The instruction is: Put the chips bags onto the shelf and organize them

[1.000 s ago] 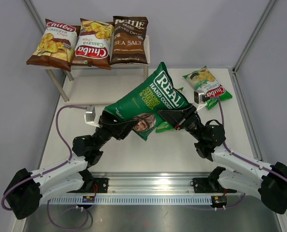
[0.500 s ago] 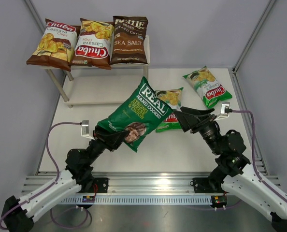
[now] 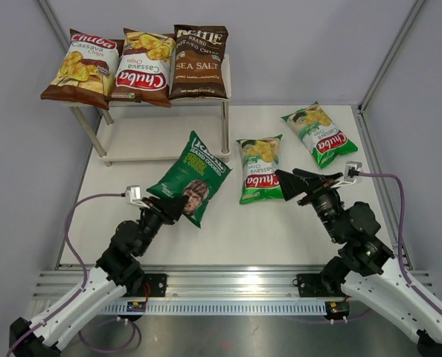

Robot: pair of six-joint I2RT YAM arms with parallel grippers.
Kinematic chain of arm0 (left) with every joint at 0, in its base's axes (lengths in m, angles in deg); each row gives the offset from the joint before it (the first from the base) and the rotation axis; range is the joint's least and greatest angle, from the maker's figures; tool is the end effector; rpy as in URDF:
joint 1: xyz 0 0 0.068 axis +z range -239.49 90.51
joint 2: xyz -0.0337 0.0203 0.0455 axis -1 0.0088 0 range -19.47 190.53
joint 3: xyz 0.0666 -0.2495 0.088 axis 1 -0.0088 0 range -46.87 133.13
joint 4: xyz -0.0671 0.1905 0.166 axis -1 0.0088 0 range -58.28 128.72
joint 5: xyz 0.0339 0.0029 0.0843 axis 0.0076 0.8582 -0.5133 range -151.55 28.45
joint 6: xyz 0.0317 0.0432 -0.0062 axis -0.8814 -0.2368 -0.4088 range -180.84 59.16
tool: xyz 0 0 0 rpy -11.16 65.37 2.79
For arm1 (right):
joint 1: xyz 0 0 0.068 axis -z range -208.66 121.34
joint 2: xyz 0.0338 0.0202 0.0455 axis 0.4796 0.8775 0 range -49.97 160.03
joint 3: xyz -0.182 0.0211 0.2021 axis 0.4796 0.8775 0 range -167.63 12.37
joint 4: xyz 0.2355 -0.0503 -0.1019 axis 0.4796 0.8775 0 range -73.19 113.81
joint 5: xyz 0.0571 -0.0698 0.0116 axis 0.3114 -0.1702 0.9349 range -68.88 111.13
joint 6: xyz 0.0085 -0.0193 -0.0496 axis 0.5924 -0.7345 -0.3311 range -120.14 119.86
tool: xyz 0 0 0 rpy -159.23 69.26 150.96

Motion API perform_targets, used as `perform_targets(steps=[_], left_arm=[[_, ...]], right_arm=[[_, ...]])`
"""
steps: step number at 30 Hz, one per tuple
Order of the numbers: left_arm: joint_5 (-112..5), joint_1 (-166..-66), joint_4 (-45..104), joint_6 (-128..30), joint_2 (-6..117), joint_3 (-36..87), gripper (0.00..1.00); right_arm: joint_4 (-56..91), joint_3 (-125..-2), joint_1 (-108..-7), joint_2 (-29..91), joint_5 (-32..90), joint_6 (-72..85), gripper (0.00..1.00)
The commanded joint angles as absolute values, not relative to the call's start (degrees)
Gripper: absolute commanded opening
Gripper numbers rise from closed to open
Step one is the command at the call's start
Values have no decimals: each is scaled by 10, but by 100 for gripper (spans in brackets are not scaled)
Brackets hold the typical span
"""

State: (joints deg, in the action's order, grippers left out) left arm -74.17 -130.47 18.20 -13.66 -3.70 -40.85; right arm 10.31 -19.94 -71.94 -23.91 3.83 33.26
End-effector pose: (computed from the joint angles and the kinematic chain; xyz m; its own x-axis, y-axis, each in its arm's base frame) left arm 0.1003 -0.0768 0.2101 -0.3150 -0.6746 -0.6676 0.3594 0.5662 -0.7418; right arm 0.0983 0.0782 0.3397 -0.1101 0.6184 -0.7781 -0.4587 0.6629 0.5917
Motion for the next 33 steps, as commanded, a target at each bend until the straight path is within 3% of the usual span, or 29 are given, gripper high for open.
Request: perform_targets(steps=[1, 7, 15, 25, 33], left_arm=[[-778, -1235, 160, -91, 5, -347, 22], [-588, -1004, 8, 4, 107, -353, 22], [-429, -785, -302, 117, 428, -305, 18], [-413, -699, -596, 226, 769, -235, 17], [-408, -662, -637, 246, 933, -172, 17]], right_arm=[[109, -223, -722, -252, 9, 321, 99], [123, -224, -722, -276, -1, 321, 99], [124, -224, -722, -297, 8, 321, 99], [90, -209, -722, -304, 43, 322, 100], [78, -201, -722, -319, 65, 317, 99]])
